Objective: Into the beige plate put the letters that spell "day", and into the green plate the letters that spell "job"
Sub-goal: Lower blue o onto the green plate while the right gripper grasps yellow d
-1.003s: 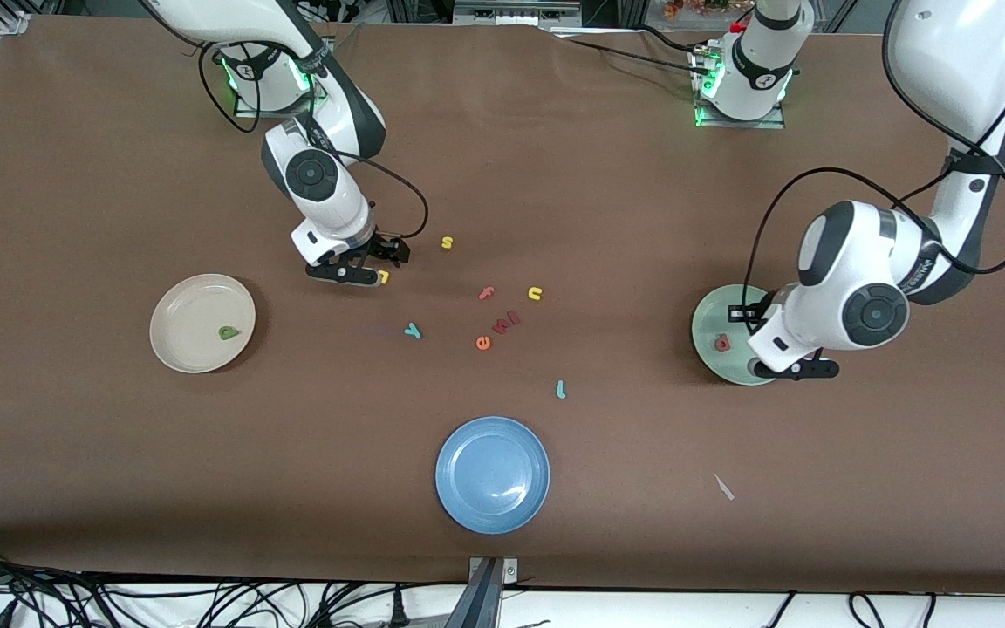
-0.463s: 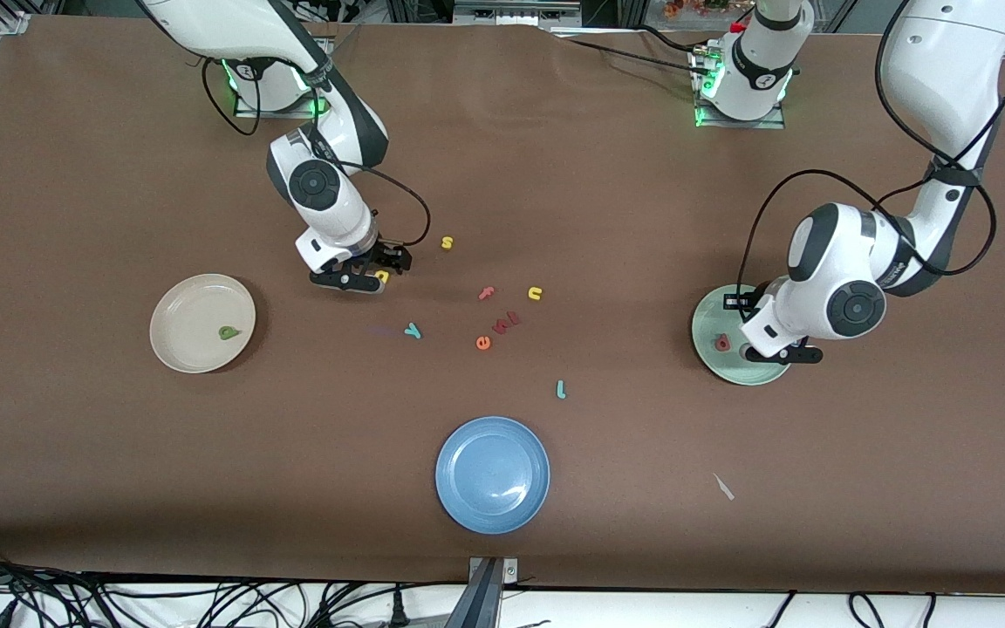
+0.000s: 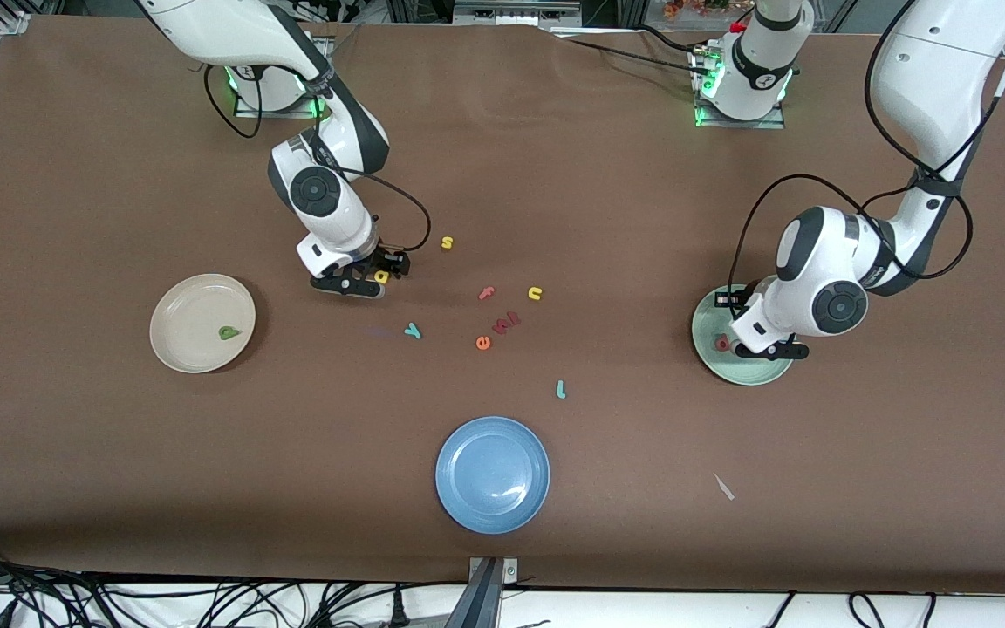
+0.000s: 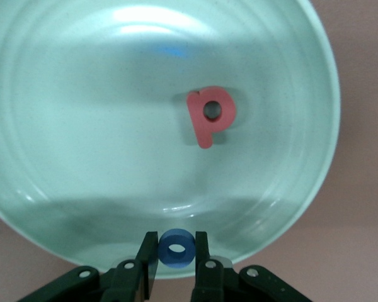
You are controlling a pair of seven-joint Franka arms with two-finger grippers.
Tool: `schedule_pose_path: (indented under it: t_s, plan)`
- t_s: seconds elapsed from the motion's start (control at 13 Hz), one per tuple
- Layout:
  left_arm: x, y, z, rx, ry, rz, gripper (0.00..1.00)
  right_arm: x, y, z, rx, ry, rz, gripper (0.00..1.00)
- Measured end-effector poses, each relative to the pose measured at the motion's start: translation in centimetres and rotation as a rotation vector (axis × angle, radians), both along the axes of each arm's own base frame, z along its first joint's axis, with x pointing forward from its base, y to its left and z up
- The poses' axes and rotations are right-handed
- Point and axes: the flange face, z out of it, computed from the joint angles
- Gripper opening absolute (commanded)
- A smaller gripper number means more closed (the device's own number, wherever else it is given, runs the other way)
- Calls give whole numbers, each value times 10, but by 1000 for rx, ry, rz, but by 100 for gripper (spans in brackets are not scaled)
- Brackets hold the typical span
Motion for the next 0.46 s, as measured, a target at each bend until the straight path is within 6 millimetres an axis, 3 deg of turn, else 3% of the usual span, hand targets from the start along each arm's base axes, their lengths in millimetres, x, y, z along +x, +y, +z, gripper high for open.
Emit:
schedule_pose_path:
  t_s: [0.23,0.31,0.39,0.46]
  plan:
    - [1,0,-12,-10,-7,5,3,3,-2,-2,3,-6,-7,72]
    - [1,0,-14,-12,-9,6,21,4,-3,-4,2,-6,-9,69]
    - [1,0,-15,-13,-9,7,64,4,-4,-5,1,-5,-11,66]
    - [1,1,-14,-13,-10,8,100,4,-5,-5,1,-4,-12,62]
